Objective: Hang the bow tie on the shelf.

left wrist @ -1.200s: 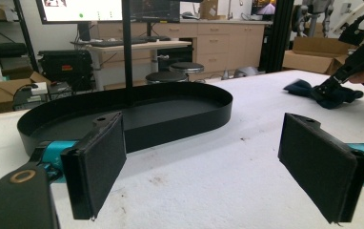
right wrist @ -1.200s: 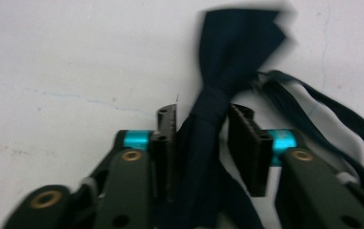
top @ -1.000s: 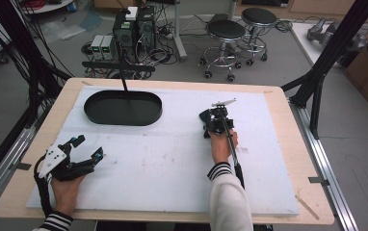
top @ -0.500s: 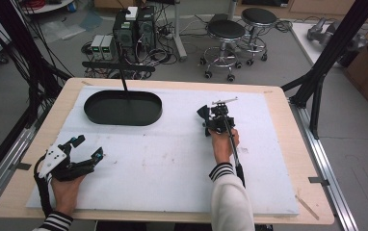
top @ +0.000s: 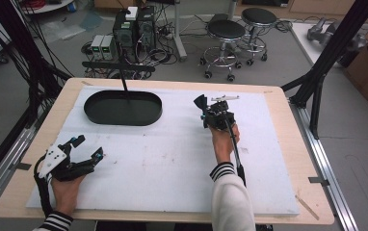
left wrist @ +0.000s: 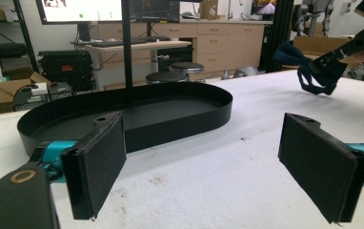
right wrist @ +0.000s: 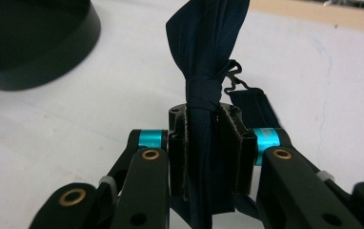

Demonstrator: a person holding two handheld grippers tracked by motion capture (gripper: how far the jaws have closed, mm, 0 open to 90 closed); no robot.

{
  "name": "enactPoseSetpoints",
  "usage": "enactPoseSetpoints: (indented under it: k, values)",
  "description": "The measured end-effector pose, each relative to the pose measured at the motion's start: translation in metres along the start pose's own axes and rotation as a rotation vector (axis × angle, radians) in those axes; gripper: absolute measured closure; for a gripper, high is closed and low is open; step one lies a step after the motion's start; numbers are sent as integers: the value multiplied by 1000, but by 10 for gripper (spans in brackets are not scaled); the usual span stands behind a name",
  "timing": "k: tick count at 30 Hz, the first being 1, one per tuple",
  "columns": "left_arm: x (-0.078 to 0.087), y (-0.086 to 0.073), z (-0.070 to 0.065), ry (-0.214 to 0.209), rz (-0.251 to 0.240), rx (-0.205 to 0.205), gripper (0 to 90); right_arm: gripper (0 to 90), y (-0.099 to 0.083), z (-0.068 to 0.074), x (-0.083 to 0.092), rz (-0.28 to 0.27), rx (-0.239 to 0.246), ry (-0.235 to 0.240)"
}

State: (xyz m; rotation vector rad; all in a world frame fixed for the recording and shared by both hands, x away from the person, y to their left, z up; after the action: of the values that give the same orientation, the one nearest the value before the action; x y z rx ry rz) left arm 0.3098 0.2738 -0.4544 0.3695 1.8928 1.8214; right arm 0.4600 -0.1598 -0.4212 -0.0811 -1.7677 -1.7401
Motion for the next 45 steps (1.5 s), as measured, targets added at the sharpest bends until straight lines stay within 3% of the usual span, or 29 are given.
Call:
enactPoseSetpoints:
  k: [4,5,6,11,13,17,20,32,45]
  values:
    - [0,0,0,0,0,0,167,741,8,1,5,-93,3,33]
    - [0,0,0,0,0,0,167,741,8,1,5,-93,3,33]
    - [0,0,0,0,0,0,166,742,14,3,9,-148,10,53]
    - [0,0,0,0,-1,0,167,744,24,9,17,-247,57,75]
    - [0,0,0,-2,-1,-2,166,749,30,12,23,-315,86,86]
    - [0,0,0,0,-1,0,167,751,34,15,27,-356,97,101]
    - [0,0,0,-1,-2,-1,167,752,37,18,29,-382,135,99]
    - [0,0,0,-1,-1,-1,167,756,47,28,37,-488,134,119]
    - [0,0,0,0,0,0,167,756,69,47,32,-541,135,154]
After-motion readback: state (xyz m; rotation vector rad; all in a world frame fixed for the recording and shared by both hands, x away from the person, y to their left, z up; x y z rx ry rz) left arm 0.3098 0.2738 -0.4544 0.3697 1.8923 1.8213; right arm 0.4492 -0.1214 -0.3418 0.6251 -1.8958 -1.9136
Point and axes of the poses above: each handheld gripper's, and its own axes: x roughly backward along the jaws, y roughly out of its top, z roughly to its left, the point moved 4 cm from there along -x, roughly forward along the jaws, and after that the axes turned 11 degrees about -z, right-handed, at the moved point
